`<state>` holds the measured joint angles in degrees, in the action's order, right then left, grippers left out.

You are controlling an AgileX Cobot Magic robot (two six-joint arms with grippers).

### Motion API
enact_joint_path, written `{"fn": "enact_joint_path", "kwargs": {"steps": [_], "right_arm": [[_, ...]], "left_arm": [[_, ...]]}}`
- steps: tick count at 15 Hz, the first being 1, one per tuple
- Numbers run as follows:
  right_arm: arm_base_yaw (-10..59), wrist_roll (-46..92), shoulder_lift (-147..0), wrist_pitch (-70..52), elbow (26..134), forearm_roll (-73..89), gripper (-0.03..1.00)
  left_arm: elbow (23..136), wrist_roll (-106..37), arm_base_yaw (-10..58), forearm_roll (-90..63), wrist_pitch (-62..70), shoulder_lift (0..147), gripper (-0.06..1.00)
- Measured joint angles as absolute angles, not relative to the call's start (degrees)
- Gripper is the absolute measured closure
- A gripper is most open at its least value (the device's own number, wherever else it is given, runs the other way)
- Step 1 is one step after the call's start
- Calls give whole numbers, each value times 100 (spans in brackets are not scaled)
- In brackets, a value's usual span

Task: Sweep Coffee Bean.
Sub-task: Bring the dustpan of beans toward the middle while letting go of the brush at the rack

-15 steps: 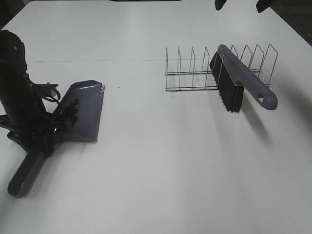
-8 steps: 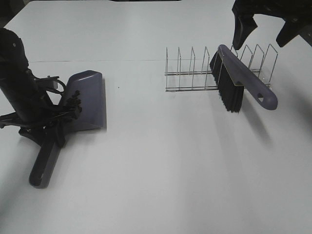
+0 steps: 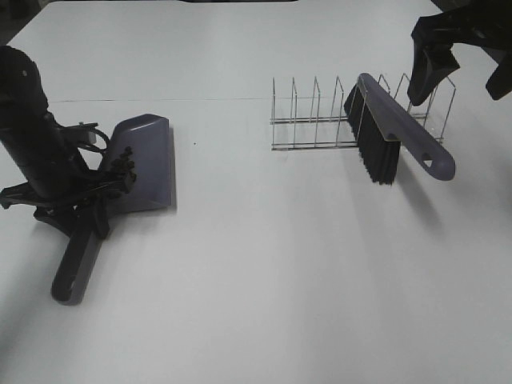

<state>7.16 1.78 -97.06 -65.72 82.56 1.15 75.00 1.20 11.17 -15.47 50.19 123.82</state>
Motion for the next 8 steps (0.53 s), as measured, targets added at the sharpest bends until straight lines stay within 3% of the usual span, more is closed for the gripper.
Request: {"fn": "enact_joint_path", "kwargs": {"steps": [3,4,6,8], "right_arm": [[716,178,-9649,-6537,8228,115,9],[716,178,-9649,-6537,8228,115,9],[716,178,-9649,-6543,8228,115,9],[716,178,-9649,-6543,8228,115,9]], "left_arm": [[7500,120,1117,-1547,4979,12382,63],[7500,120,1117,-1564,4973,12382,59],[7500,115,1129,-1621,4841,12353,39],[7500,115,1129,-1501,4727,12290,31]]}}
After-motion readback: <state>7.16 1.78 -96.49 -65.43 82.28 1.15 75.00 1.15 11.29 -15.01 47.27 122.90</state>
